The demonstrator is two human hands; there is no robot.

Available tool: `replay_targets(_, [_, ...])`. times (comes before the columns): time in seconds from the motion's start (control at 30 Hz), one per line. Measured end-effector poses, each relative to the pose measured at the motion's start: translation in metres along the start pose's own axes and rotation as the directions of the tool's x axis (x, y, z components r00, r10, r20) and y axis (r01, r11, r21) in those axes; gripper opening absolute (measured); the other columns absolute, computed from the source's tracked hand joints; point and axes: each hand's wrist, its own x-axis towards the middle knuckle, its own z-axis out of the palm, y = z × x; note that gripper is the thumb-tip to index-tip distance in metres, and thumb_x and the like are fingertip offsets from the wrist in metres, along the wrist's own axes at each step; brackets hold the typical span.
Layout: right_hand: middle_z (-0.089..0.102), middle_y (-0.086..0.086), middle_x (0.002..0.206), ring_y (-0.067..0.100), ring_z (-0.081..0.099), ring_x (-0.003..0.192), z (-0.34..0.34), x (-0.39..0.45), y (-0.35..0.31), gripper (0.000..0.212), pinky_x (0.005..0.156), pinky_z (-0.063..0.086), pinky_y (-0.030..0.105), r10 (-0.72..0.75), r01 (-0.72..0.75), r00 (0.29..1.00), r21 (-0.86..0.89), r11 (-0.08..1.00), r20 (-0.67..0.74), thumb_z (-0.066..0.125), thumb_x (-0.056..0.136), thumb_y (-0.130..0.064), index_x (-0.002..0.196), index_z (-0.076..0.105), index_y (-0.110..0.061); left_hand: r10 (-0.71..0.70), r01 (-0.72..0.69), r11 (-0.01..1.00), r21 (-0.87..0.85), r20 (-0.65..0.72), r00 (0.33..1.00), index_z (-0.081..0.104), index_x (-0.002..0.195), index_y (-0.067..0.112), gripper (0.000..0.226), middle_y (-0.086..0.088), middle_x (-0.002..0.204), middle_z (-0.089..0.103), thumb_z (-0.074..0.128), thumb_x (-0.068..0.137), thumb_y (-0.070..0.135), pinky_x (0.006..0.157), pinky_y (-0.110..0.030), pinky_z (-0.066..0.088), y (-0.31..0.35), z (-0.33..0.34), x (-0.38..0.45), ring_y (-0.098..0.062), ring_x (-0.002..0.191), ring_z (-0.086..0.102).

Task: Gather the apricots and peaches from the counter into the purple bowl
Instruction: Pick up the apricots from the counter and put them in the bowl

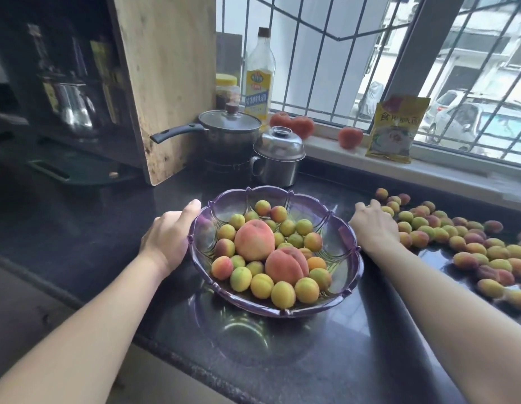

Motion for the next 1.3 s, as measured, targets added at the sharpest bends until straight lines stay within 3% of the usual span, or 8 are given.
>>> replay_targets(0.37, [0.047,0.021,0.117,0.047,0.06,0.096,0.012,0.0,0.003,0.02,0.072,0.045,0.045,0.017,-0.017,0.986,0.006,1.0,-0.165,0.05,0.1,-0.018,0.115,0.054,-0.005,0.013,-0.013,1.0,-0.021,-0.001,1.0,0.065,0.055,0.033,0.065,-0.008,0.078,0.069,0.025,0.082,0.078,0.096,-0.047,0.047,-0.001,0.0,0.0,-0.04,0.091,0.06])
replay_targets(0.53, [0.058,0.019,0.122,0.042,0.06,0.105,0.002,-0.013,0.014,0.032,0.087,0.051,0.047,0.004,0.068,0.981,0.363,0.929,-0.194,0.057,0.101,-0.026,0.128,0.058,-0.008,0.014,-0.015,1.0,-0.022,-0.01,1.0,0.068,0.061,0.037,0.064,-0.008,0.082,0.072,0.025,0.08,0.08,0.097,-0.046,0.047,0.001,0.001,0.0,-0.039,0.094,0.062])
replay_targets(0.6, [0.067,0.019,0.111,0.034,0.069,0.09,-0.017,-0.016,0.018,0.028,0.074,0.061,0.047,0.061,0.016,0.994,0.687,0.727,-0.088,0.064,0.098,-0.018,0.124,0.061,-0.008,0.011,-0.011,1.0,-0.029,-0.009,1.0,0.068,0.062,0.037,0.062,-0.008,0.082,0.072,0.025,0.079,0.08,0.097,-0.046,0.046,0.002,0.0,-0.001,-0.04,0.095,0.062])
replay_targets(0.67, [0.071,0.014,0.101,0.023,0.068,0.066,-0.043,-0.023,0.018,0.021,0.055,0.057,0.033,0.051,0.044,0.994,0.791,0.611,-0.095,0.067,0.096,-0.017,0.117,0.065,-0.016,0.015,-0.016,0.999,-0.04,-0.007,1.0,0.068,0.061,0.037,0.063,-0.008,0.082,0.072,0.025,0.077,0.081,0.098,-0.046,0.046,0.003,0.0,-0.002,-0.04,0.095,0.062])
replay_targets(0.83, [0.067,-0.003,0.105,0.01,0.067,0.074,-0.104,-0.051,-0.016,0.025,0.062,0.05,0.014,-0.323,0.342,0.931,0.708,0.618,-0.168,0.071,0.093,-0.023,0.117,0.069,-0.029,0.014,-0.014,0.998,-0.062,0.003,1.0,0.069,0.06,0.036,0.068,-0.009,0.084,0.074,0.024,0.073,0.086,0.097,-0.048,0.048,0.002,-0.001,-0.003,-0.04,0.096,0.065])
replay_targets(0.97, [0.06,-0.005,0.106,0.011,0.065,0.09,-0.1,-0.061,-0.061,0.018,0.081,0.052,0.03,-0.572,0.534,0.818,0.444,0.72,-0.057,0.068,0.094,-0.027,0.111,0.071,-0.028,0.004,-0.004,0.998,-0.062,0.001,1.0,0.067,0.058,0.035,0.07,-0.009,0.082,0.073,0.022,0.067,0.088,0.094,-0.046,0.047,0.003,-0.001,-0.004,-0.04,0.094,0.064])
replay_targets(1.07, [0.054,-0.004,0.105,0.02,0.058,0.094,-0.082,-0.058,-0.078,0.021,0.08,0.049,0.034,-0.594,0.589,0.803,0.199,0.783,-0.037,0.065,0.094,-0.032,0.114,0.068,-0.026,0.002,-0.001,0.998,-0.066,0.005,1.0,0.068,0.059,0.035,0.07,-0.009,0.081,0.073,0.023,0.068,0.088,0.094,-0.046,0.048,0.003,-0.002,-0.005,-0.04,0.094,0.064])
replay_targets(1.3, [0.056,0.004,0.104,0.025,0.062,0.08,-0.072,-0.062,-0.094,0.016,0.07,0.056,0.038,-0.619,0.619,0.784,-0.028,0.785,-0.051,0.054,0.099,-0.023,0.106,0.066,-0.016,-0.001,0.003,0.998,-0.062,0.035,0.999,0.067,0.059,0.033,0.073,-0.01,0.082,0.074,0.023,0.071,0.089,0.095,-0.048,0.049,0.001,-0.003,-0.003,-0.04,0.093,0.065])
